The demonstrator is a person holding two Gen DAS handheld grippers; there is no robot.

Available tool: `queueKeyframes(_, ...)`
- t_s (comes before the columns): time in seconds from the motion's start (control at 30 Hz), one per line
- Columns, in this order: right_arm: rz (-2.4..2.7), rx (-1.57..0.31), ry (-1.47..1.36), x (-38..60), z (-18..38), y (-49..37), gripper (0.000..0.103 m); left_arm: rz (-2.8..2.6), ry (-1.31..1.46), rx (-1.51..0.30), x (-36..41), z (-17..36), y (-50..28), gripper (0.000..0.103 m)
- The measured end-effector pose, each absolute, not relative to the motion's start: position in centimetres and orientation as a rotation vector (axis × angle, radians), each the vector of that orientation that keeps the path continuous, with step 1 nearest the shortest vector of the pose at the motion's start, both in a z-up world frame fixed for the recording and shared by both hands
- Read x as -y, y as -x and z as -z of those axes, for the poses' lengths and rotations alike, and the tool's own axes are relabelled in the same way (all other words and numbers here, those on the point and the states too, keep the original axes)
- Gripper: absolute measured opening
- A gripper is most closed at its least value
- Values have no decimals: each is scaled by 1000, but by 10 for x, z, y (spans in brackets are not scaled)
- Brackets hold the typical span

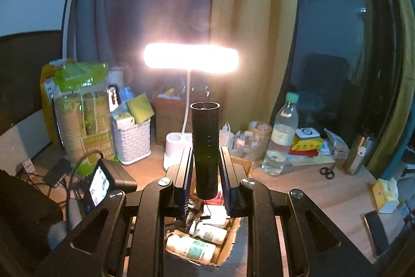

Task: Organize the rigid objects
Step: 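Carry the flashlight over the box with the right tool, then lower the flashlight into the box and open the right tool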

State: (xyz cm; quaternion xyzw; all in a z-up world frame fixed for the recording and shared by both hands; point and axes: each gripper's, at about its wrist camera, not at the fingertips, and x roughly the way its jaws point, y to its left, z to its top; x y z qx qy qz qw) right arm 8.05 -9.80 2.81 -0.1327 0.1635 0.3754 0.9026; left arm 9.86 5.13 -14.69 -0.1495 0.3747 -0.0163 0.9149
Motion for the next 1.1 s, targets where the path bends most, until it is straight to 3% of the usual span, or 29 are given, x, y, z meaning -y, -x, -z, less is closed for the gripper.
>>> queueKeyframes(0.6,-703,-650,295,77,74,-163,22,33,307,-771,-51,147,-98,44)
queueKeyframes(1.1,-648,-725,372,65,106,-176,22,34,301,-771,-55,146,-98,44)
